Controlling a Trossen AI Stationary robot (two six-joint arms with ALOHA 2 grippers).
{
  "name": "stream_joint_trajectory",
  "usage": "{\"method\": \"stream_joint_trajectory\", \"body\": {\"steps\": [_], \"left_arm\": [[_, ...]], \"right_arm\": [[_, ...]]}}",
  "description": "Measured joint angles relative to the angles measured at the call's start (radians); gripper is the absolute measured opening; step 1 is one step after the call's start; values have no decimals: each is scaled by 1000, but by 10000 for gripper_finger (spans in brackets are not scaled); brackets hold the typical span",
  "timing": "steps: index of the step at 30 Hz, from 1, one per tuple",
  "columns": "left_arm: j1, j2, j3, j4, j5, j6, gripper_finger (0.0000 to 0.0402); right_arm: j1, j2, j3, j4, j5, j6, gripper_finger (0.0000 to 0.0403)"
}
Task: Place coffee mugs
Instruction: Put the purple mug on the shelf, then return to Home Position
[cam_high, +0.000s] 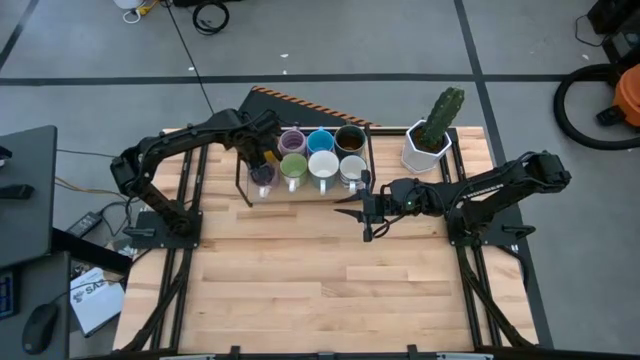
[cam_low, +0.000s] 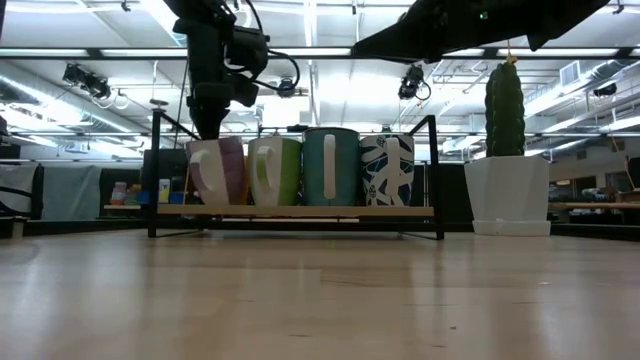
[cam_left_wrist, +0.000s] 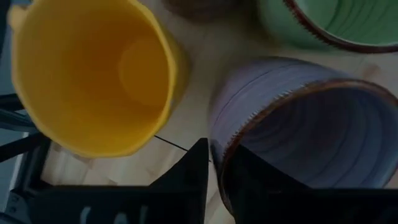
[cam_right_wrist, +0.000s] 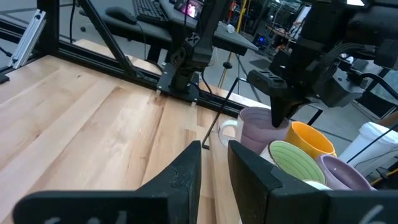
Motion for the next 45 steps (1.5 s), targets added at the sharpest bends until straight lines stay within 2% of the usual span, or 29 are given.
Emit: {"method": "stream_joint_trajectory", "body": {"steps": [8,20,25,38,45], "left_arm": [[0,0,0,2,-22,1,84],[0,0,0,13,-54,6,85],[-3,0,0,17,-101,8,85],[-17,-6,0,35,-103,14,85],[-44,-8,105,-40,-103,14,85]], "right_arm": [[0,0,0,0,0,0,86],[0,0,0,0,1,0,86],[0,1,0,0,1,0,86],[0,1,0,-1,2,-1,86],[0,1,0,-7,7,-2,86]]}}
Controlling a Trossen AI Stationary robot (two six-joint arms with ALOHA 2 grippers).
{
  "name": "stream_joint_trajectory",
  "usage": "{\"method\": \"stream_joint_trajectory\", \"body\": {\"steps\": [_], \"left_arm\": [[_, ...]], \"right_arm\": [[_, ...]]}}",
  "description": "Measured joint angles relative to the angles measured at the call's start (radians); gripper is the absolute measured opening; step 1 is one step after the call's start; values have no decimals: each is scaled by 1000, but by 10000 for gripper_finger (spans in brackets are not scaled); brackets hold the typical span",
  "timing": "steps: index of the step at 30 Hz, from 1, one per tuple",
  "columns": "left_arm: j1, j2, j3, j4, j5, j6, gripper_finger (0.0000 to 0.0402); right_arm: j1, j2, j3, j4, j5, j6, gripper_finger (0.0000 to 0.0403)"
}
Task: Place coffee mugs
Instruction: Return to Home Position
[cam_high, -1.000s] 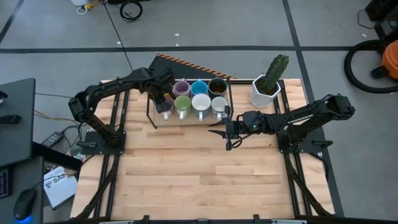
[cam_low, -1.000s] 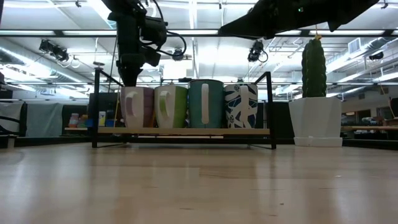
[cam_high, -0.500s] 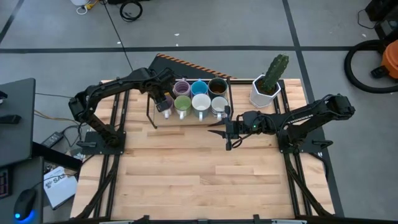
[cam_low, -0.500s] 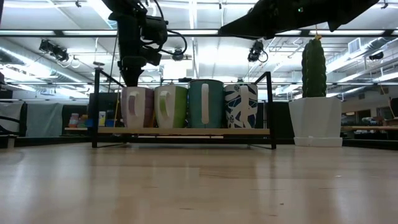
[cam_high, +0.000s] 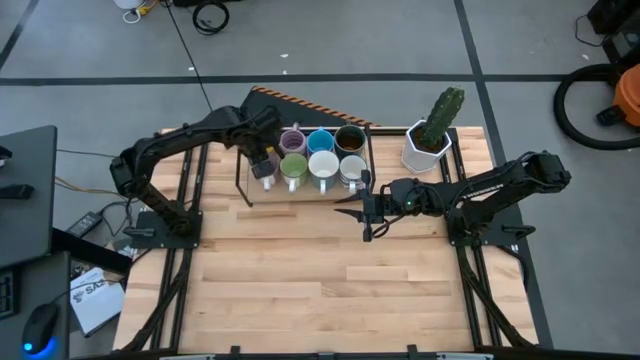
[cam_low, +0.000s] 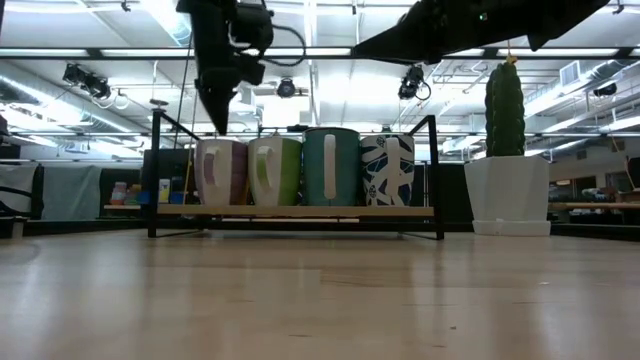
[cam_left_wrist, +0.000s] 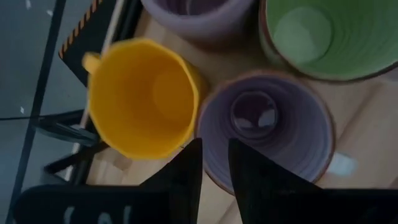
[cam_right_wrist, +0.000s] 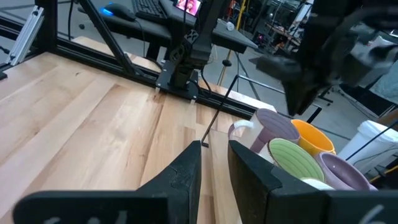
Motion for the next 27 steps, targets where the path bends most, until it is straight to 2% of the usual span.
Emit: {"method": "stream_joint_trajectory", "body": {"steps": [2,7,14,23,27], "left_arm": [[-7,0,30,-9,0,0,85],[-47,-27,61,-10,2,3,83],[-229,-140,61,98,-5,-2,59],[-430,-257,61,85,-7,-124,48],[-487,-323,-33,177,-5,-145,48]], "right_arm": [[0,0,0,-2,8,0,86],[0,-20,0,-53,117,31,86],[0,-82,0,-135,123,115,83],[-29,-137,0,-294,145,221,72],[-58,-150,0,-331,145,256,56]]}}
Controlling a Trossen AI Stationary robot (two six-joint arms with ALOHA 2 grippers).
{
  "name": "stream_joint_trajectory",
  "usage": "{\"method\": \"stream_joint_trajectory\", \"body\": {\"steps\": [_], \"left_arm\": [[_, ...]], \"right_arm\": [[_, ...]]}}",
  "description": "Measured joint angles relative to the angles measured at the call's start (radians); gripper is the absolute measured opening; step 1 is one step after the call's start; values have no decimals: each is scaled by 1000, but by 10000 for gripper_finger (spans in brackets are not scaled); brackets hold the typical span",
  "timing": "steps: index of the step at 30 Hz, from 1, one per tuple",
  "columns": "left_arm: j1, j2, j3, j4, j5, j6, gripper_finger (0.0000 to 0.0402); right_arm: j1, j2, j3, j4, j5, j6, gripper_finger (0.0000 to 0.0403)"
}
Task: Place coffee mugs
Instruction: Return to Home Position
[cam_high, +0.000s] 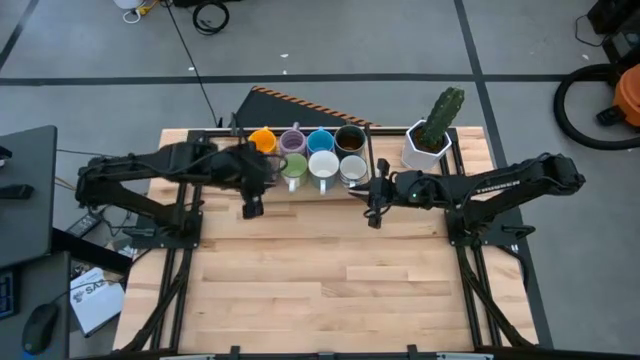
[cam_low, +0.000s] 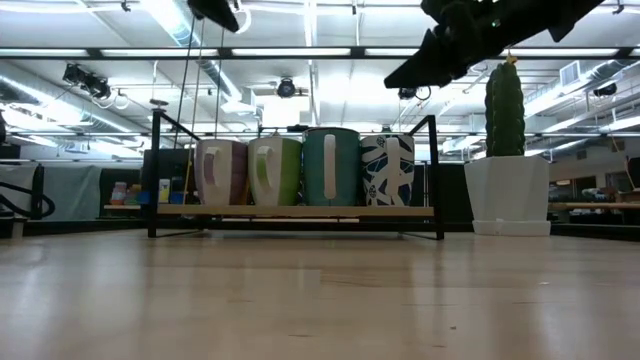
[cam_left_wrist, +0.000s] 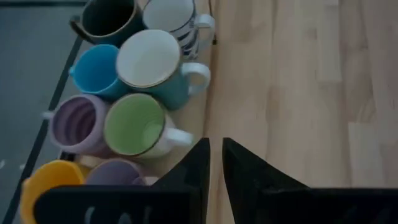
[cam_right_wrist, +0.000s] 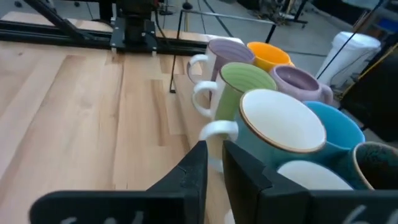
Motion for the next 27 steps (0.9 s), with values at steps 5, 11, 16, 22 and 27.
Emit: {"method": "stream_joint_trajectory", "body": {"steps": [5,11,16,22,27], "left_arm": [[-35,-116,-224,167,32,-13,48],[-60,-306,-472,359,44,-63,48],[-77,-471,-659,525,54,-81,48],[-78,-633,-834,700,53,-51,48],[-78,-748,-916,731,25,-30,48]], "right_arm": [[-23,-20,0,-28,-46,22,31],[-43,-69,-54,42,-60,19,13],[-81,-159,-148,186,-137,29,11],[-101,-246,-254,262,-163,118,11],[-146,-349,-330,260,-165,181,11]]}}
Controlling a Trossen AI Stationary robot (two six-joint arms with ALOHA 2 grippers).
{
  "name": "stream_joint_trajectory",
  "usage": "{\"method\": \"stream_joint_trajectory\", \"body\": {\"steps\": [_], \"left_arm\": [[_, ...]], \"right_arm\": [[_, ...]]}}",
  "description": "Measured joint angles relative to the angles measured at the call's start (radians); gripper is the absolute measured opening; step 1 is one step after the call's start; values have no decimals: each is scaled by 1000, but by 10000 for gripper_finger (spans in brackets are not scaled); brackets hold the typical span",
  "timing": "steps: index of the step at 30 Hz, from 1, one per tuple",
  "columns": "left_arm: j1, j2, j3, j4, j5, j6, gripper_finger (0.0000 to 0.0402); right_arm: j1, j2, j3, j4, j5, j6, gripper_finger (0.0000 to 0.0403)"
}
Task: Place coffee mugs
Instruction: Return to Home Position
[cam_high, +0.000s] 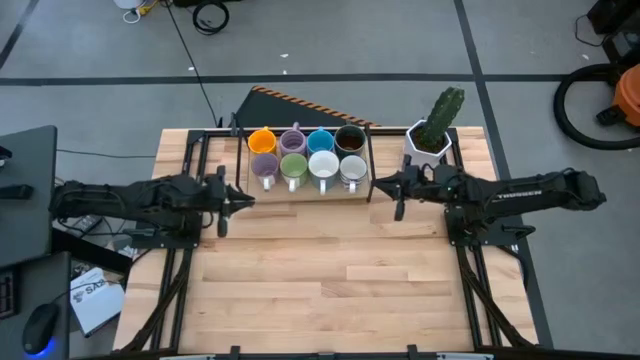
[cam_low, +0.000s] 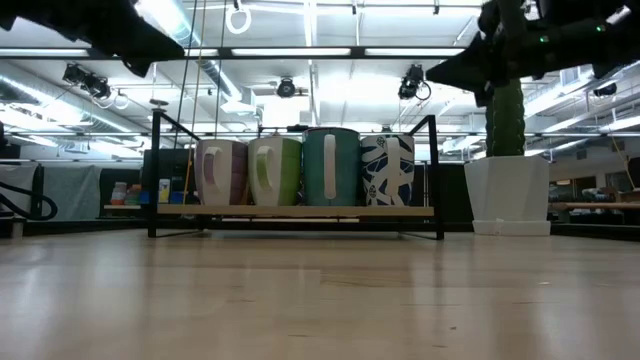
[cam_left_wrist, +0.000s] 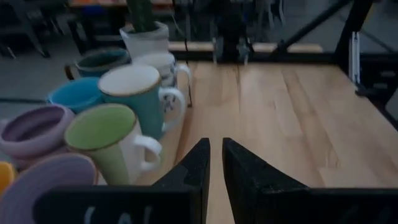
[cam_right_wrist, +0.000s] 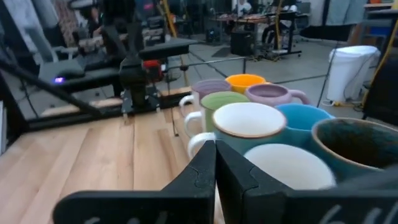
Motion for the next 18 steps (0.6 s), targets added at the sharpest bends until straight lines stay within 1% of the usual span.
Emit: {"method": "stream_joint_trajectory", "body": {"steps": [3,9,15,18], "left_arm": [[0,-70,-58,54,-17,15,48],[0,-214,-183,85,-69,44,48],[0,-355,-264,134,-85,79,48],[0,-411,-285,142,-88,109,48]], "right_arm": [[-34,-69,-44,5,-35,30,11],[-74,-221,-139,1,-43,85,11],[-97,-369,-226,0,-39,123,11],[-109,-434,-269,-2,-39,143,11]]}}
